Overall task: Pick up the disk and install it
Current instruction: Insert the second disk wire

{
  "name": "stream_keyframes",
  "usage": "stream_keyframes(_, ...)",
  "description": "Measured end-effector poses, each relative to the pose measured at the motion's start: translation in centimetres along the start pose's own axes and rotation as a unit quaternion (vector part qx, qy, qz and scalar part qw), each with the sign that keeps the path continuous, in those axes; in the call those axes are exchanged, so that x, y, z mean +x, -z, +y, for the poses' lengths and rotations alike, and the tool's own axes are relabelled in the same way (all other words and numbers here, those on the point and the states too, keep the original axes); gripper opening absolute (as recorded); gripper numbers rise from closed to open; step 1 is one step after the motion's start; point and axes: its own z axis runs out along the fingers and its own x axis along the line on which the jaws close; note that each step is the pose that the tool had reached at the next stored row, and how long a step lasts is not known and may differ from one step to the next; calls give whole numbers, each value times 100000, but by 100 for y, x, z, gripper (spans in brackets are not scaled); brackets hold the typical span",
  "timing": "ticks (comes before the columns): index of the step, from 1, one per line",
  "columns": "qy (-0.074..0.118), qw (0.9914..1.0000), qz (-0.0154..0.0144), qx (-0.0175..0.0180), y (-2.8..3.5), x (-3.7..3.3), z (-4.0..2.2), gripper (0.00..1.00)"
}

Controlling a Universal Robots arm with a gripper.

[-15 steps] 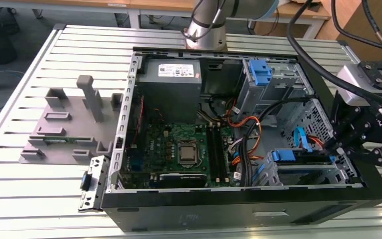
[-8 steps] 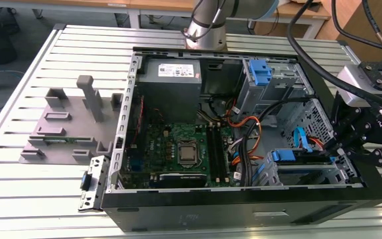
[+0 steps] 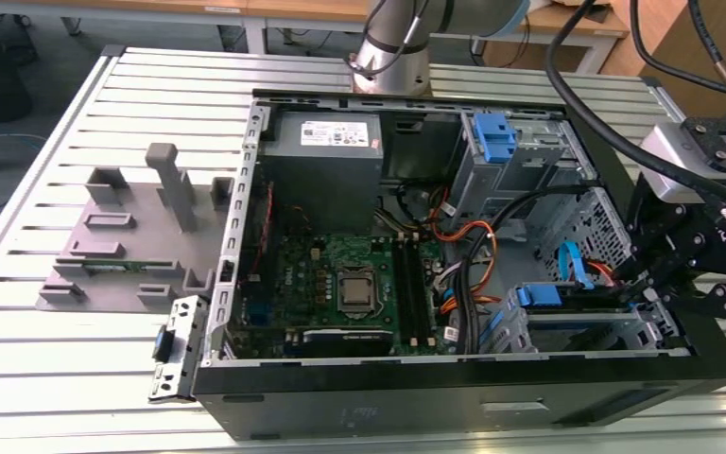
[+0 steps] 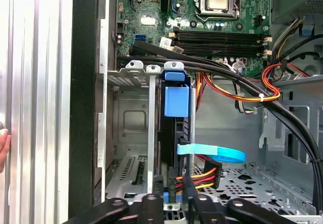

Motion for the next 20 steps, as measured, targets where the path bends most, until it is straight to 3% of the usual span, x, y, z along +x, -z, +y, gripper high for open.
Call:
stream_keyframes(1,-1,100000,-4,0,0,0,0,23)
stream_keyframes(2,0,100000,-1,-1,0,0,0,30)
stream_keyframes(8,-5,100000,6,0,-14,-3,-1,30)
stream_keyframes(12,-2,100000,271,-3,-30,-3,-2,30)
stream_keyframes(20,-2,99999,333,-2,-29,-4,-2,30)
